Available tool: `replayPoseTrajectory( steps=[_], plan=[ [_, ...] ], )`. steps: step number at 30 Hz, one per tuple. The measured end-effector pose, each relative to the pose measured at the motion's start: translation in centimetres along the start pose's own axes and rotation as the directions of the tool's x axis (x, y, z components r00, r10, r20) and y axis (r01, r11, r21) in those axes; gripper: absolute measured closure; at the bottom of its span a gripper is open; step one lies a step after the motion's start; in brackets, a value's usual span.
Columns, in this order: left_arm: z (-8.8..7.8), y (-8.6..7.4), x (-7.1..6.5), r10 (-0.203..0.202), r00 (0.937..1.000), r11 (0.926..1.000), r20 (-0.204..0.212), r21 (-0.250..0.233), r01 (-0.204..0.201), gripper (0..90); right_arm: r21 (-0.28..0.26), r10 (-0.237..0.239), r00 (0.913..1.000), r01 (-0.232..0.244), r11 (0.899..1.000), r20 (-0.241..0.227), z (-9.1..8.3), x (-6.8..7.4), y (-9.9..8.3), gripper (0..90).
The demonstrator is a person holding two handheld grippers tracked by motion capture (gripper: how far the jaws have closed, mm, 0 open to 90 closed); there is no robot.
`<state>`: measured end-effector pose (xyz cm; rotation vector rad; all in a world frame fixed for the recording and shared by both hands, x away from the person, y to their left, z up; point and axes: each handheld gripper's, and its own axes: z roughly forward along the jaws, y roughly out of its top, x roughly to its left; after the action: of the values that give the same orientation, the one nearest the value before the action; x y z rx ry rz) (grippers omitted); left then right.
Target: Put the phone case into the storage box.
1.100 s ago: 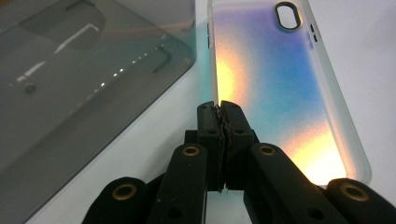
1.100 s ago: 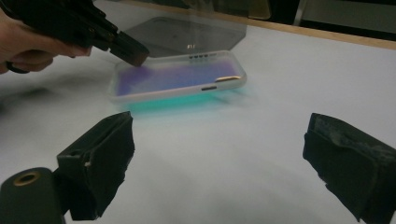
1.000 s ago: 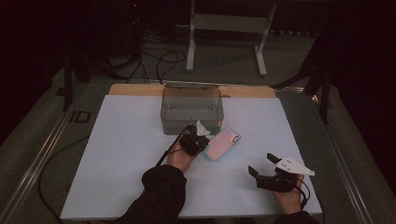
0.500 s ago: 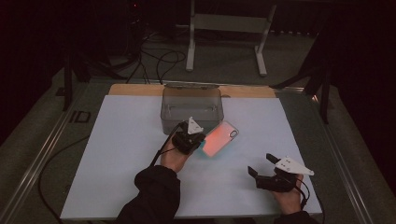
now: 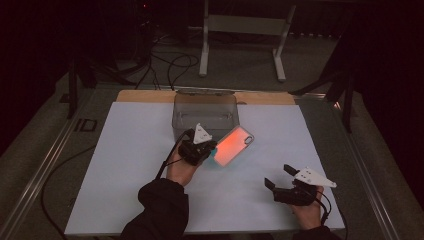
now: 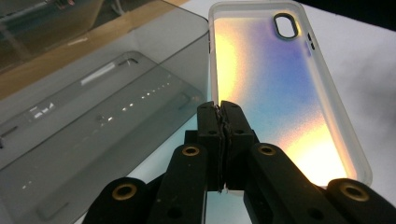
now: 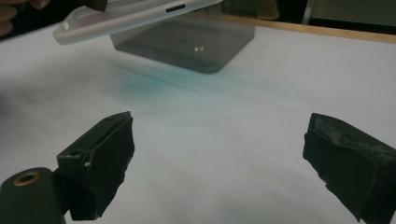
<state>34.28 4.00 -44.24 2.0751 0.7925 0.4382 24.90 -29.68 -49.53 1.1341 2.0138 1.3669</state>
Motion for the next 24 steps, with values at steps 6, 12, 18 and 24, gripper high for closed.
replayPoseTrajectory(
  steps=[6,12,18,24],
  plan=[
    [-0.9,0.0,0.3,-0.004,0.9999,0.9998,-0.011,-0.022,0.004,89.0,-0.015,0.010,0.9995,-0.010,1.000,-0.031,0.3,0.5,0.6,8.7],
    [-1.8,-0.3,0.9,-0.006,0.9996,0.9993,-0.026,-0.036,0.005,89.0,-0.001,-0.016,0.9979,0.016,1.000,-0.063,1.4,1.8,2.2,8.7],
    [-2.4,-0.4,1.1,-0.008,0.9994,0.9990,-0.034,-0.043,0.006,89.0,0.002,-0.041,0.9954,0.041,0.999,-0.087,2.7,3.0,3.7,8.7],
    [-3.1,-0.5,1.2,-0.012,0.9990,0.9981,-0.043,-0.060,0.009,89.0,0.016,-0.042,0.9912,0.044,0.999,-0.126,4.2,4.5,5.3,8.7]
  ],
)
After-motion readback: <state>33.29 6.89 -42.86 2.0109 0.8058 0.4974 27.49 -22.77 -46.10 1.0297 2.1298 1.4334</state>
